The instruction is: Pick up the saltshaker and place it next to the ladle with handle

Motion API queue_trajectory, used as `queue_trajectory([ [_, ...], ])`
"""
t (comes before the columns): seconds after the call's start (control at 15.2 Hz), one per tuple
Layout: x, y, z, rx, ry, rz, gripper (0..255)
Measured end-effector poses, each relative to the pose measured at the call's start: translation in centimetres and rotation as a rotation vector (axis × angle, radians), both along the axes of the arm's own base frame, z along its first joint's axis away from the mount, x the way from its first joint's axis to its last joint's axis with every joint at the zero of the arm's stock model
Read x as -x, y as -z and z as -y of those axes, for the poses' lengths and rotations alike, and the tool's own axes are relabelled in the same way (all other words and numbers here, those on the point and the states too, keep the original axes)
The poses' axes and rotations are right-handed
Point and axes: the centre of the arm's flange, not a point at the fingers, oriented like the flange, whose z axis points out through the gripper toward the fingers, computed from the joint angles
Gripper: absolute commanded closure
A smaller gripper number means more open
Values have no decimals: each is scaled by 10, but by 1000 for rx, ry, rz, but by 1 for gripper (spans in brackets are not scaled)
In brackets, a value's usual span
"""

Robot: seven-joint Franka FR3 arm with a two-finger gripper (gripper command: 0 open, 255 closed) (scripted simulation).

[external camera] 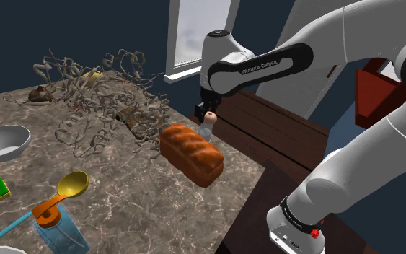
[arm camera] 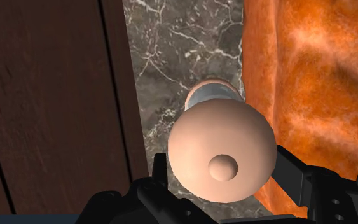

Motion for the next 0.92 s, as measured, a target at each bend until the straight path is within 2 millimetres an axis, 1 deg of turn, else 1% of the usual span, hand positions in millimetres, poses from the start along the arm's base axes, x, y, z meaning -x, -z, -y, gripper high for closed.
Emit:
queue_trajectory([
  [0.2, 0, -10, -1, 0, 0, -1, 255],
  [0.92, 1, -69, -1, 0, -1, -1, 255],
])
